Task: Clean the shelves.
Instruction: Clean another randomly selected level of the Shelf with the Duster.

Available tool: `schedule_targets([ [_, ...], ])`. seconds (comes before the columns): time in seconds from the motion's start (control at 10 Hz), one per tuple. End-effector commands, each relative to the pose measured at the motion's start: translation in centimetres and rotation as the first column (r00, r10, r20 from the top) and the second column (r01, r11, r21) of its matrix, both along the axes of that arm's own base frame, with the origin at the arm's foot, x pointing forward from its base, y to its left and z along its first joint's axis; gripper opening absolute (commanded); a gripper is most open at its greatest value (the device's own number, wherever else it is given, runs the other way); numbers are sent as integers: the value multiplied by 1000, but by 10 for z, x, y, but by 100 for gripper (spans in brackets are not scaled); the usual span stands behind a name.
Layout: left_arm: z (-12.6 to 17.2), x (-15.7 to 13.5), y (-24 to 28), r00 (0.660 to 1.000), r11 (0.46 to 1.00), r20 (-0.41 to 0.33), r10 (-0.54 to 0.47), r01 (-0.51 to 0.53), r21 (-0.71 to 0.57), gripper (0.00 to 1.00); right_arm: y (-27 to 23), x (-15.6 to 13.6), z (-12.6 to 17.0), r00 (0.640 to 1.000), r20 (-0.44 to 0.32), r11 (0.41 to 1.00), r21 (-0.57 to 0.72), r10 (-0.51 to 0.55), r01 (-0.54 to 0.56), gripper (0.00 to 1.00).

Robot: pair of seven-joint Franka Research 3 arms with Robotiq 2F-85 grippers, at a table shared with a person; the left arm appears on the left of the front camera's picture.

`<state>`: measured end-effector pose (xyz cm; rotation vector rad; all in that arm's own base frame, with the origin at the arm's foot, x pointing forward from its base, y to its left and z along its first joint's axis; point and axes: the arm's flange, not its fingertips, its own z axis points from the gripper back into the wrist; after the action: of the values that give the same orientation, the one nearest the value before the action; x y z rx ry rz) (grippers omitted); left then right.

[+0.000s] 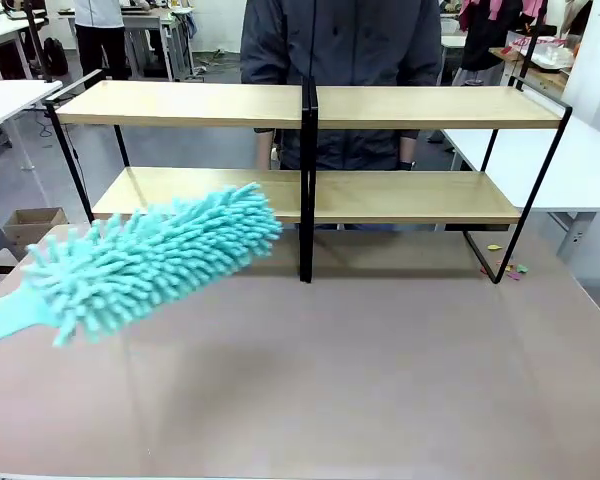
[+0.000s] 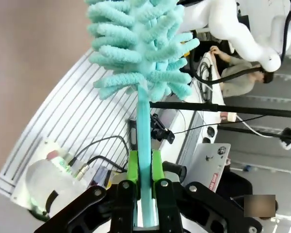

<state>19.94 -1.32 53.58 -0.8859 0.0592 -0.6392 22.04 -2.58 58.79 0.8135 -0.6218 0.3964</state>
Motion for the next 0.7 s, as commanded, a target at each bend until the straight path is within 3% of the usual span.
schedule_targets([
  [0.0, -10, -7, 37, 999, 995, 33, -30, 33, -96, 12, -2, 3, -23, 991, -131, 996, 85, 15, -4, 100],
  [0.2, -7, -20, 79, 994, 982, 88, -66, 80, -173, 12, 1, 6, -37, 988, -153, 994, 107, 2, 14, 100],
  [0.4, -6, -29, 122, 991, 973, 134, -15, 45, -227, 12, -6, 6, -42, 988, -156, 993, 118, 13, 5, 100],
  [0.5, -6, -36, 152, 987, 950, 163, -15, 65, -307, 12, -16, 7, -43, 985, -170, 978, 209, 23, 13, 100],
  [0.6, -7, -44, 180, 986, 937, 168, -9, 66, -343, 12, -26, 7, -46, 984, -173, 974, 216, -36, 74, 100],
])
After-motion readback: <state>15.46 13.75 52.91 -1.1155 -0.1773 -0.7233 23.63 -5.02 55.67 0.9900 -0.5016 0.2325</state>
